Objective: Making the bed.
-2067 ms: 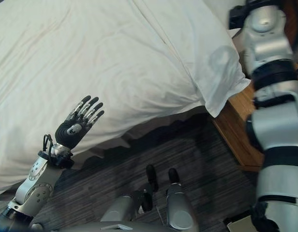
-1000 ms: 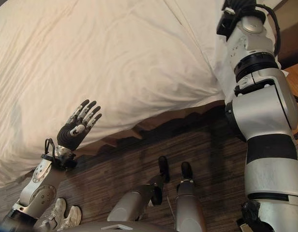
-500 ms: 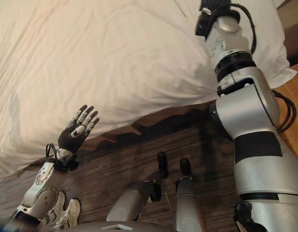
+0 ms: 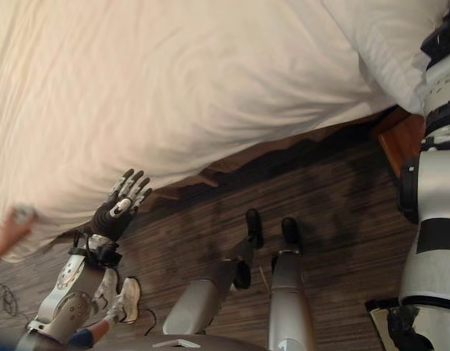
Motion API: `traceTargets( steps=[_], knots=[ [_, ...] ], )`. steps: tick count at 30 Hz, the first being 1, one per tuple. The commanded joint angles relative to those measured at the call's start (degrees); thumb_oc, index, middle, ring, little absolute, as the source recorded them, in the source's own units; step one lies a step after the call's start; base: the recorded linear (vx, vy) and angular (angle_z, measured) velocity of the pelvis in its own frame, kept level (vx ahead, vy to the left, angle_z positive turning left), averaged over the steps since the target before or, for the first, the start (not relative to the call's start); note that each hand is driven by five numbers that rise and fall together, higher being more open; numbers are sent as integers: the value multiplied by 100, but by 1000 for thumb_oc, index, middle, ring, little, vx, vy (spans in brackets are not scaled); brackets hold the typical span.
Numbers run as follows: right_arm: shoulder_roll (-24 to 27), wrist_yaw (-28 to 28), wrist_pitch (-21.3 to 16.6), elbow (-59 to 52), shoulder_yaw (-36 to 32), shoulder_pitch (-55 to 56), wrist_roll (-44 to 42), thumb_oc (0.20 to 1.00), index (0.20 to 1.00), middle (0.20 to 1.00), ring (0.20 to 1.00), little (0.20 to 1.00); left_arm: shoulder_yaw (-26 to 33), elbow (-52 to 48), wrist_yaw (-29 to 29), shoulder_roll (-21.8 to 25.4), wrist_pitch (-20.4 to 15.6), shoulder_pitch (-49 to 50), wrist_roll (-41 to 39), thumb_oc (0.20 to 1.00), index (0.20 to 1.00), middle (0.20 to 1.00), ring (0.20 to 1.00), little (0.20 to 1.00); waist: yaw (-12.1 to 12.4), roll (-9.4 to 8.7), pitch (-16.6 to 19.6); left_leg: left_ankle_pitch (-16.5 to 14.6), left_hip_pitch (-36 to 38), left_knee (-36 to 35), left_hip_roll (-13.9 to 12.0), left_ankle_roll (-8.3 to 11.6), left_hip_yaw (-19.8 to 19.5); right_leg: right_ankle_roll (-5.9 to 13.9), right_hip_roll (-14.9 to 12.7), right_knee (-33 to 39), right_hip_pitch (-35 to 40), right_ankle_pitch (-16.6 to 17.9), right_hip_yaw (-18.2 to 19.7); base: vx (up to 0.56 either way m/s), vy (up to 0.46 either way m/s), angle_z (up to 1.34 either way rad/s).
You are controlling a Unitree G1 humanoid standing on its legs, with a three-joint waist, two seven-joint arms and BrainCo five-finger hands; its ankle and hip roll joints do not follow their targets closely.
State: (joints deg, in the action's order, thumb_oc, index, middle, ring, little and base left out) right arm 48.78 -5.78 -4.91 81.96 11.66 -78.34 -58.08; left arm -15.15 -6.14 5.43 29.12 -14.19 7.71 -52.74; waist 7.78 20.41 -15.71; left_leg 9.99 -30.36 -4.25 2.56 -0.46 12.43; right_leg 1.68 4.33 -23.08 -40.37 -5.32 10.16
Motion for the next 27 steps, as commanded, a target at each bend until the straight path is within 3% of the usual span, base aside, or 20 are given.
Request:
traceTargets(
  steps=[1,3,5,8,12,15,18,19,20,24,25,27],
  knots=[
    [-546,198,-41,217,-550,1138,-688,200,200,200,200,200,220,-162,171,-379,-255,-536,70,1000,1000,1000,1000,1000,-181,115,-602,-176,543,-75,-4,507,95,536,-677,2554,1213,1184,-6,59,78,-8],
    [-765,257,-65,222,-902,1619,-862,200,200,200,200,200,256,-156,185,-424,-250,-482,63,1000,1000,1000,1000,1000,-216,114,-617,-162,558,-75,-2,494,103,529,-672,2559,1224,1218,7,30,36,-5],
    [-1351,495,-24,412,-1498,2758,-1000,200,200,200,200,200,336,-125,299,-541,-228,-378,39,1000,1000,1000,1000,1000,-361,138,-659,-255,636,-75,38,461,101,526,-683,2622,1330,1165,13,62,40,-12],
    [-1785,774,11,337,-1732,3766,-909,200,200,200,200,200,477,-65,349,-628,-248,-324,-51,1000,1000,1000,1000,1000,-498,66,-686,-252,667,-75,35,445,104,513,-668,2653,1368,1210,23,13,8,-8],
    [-2137,931,-62,-94,-1483,4785,-168,200,200,200,200,200,536,60,361,-693,-249,-244,-53,1000,1000,1000,1000,1000,-721,-97,-743,-258,774,-75,22,450,80,498,-670,2630,1462,1196,-6,-10,-4,-4],
    [-2512,1032,-253,-1084,-1018,5926,604,200,200,200,200,200,439,439,366,-709,-241,-321,323,1000,1000,1000,1000,1000,-1044,-408,-751,-315,996,-75,9,444,10,500,-668,2597,1668,1170,-61,-23,-26,8],
    [-2602,1052,-302,-1602,-908,6386,735,200,200,200,200,200,210,973,462,-861,-133,-417,270,1000,1000,1000,1000,1000,-1179,-560,-668,-316,1137,-75,-15,438,-49,492,-657,2557,1794,1171,-94,-2,-42,13],
    [-2693,1122,-288,-1840,-781,6600,834,1000,1000,1000,1000,1000,35,1461,530,-1084,-38,-510,73,1000,1000,1000,1000,1000,-1263,-655,-621,-318,1234,-75,-41,439,-88,480,-651,2503,1874,1130,-132,28,-56,14],
    [-2832,1162,-263,-2194,-551,7013,1096,1000,1000,1000,1000,1000,-195,2340,551,-1358,111,-565,67,1000,1000,1000,1000,1000,-1366,-811,-460,-361,1495,-75,-65,418,-187,472,-642,2447,2149,1065,-194,31,-55,13],
    [-2952,1204,-227,-2623,-242,7434,1408,1000,1000,1000,1000,1000,-515,3137,590,-1394,256,-470,774,1000,1000,1000,1000,1000,-1468,-1002,-148,-418,1840,-75,-97,386,-279,457,-623,2426,2511,979,-299,58,-13,12],
    [-3039,1214,-241,-2876,-170,7636,1400,1000,1000,1000,1000,1000,-600,3495,597,-1435,335,-436,1040,1000,1000,1000,1000,1000,-1507,-1171,147,-473,2075,-75,-119,354,-313,468,-573,2405,2742,968,-305,62,5,22],
    [-3065,1231,-246,-3104,-139,7754,1353,1000,1000,1000,1000,1000,-624,3590,614,-1475,388,-400,985,1000,1000,1000,1000,1000,-1519,-1251,262,-517,2196,-75,-136,337,-310,470,-561,2422,2865,939,-313,44,6,16]
  ],
)
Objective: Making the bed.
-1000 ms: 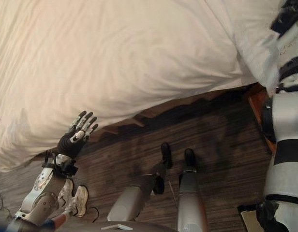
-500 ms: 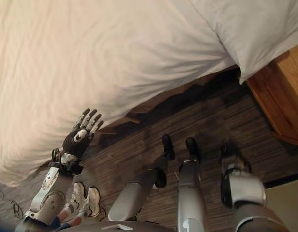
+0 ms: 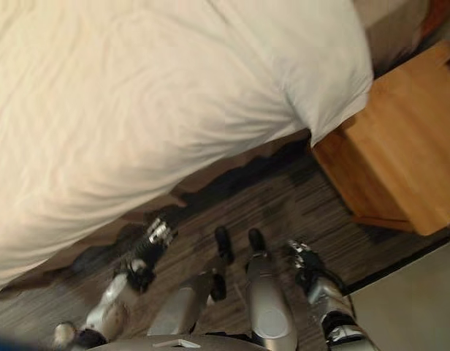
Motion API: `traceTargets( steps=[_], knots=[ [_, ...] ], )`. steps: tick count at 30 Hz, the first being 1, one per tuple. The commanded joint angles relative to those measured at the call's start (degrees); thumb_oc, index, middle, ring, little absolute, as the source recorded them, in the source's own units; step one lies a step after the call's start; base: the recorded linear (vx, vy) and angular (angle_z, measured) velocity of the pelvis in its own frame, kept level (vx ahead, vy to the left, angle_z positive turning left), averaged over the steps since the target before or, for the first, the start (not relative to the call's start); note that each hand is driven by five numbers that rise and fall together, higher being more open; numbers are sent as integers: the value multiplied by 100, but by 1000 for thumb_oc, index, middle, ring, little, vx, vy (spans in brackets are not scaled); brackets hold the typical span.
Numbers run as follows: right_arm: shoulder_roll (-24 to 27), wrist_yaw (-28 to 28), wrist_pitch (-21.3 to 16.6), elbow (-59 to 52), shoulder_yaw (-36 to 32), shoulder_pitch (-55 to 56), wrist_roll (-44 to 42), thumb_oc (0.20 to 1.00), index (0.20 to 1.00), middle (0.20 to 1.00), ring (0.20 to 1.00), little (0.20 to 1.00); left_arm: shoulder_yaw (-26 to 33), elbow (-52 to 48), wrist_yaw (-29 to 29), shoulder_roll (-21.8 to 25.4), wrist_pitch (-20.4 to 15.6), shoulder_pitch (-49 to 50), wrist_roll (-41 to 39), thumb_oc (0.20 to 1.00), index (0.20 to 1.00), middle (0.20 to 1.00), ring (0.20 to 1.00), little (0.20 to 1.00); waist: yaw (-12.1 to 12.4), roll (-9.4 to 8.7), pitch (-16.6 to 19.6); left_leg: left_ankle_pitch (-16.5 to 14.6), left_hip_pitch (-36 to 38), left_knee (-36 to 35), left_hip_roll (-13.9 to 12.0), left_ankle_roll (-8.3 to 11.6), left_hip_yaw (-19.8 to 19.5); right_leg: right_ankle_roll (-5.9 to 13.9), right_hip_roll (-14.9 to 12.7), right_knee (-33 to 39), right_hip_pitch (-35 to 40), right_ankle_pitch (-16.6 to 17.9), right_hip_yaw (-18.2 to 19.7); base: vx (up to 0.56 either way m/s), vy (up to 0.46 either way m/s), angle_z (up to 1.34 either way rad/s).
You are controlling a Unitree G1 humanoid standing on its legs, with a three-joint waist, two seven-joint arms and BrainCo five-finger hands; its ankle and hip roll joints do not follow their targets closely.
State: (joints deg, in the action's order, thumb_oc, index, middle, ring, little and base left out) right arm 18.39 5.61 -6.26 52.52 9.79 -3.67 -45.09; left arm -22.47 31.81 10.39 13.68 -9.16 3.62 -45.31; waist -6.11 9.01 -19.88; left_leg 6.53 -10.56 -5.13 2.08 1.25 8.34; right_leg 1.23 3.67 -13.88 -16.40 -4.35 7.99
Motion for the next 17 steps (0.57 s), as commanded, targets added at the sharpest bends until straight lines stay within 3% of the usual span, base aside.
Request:
traceTargets(
  steps=[1,2,4,9,15,17],
  knots=[
    [-94,99,-130,-260,-12,462,-70,1000,1000,1000,1000,1000,91,67,117,-15,-37,62,220,1000,1000,1000,1000,1000,-156,-249,913,-238,385,13,-100,126,56,532,-479,1564,676,850,-116,25,16,-10],
    [-94,98,-130,-262,-12,465,-70,1000,1000,1000,1000,1000,90,69,118,-16,-39,63,220,1000,1000,1000,1000,1000,-158,-249,910,-240,391,13,-99,125,54,533,-480,1569,685,850,-118,30,4,-7],
    [-279,8,-180,-501,-109,662,-373,1000,1000,1000,1000,1000,146,437,-48,-75,-33,56,411,1000,1000,1000,1000,1000,-180,-398,1306,-325,592,13,-133,95,-7,552,-440,1639,898,848,-162,25,-4,8],
    [-389,-115,-221,-533,-42,717,-295,1000,1000,1000,1000,1000,240,963,-226,-164,15,-51,784,1000,1000,1000,1000,1000,-198,-641,1776,-470,937,13,-190,77,-19,534,-393,1645,1262,733,-235,53,-9,11],
    [-387,-207,-311,-835,203,802,205,1000,1000,1000,1000,1000,427,946,-345,-212,-20,19,907,1000,1000,1000,1000,1000,-98,-873,1967,-554,1260,13,-223,51,-79,499,-355,1547,1568,567,-361,20,-14,6],
    [-490,-326,-359,-846,247,912,380,1000,1000,1000,1000,1000,562,1215,-663,-345,-13,101,1010,1000,1000,1000,1000,1000,-17,-983,1991,-573,1380,13,-231,36,-159,460,-345,1487,1717,500,-459,25,-46,20]
  ],
)
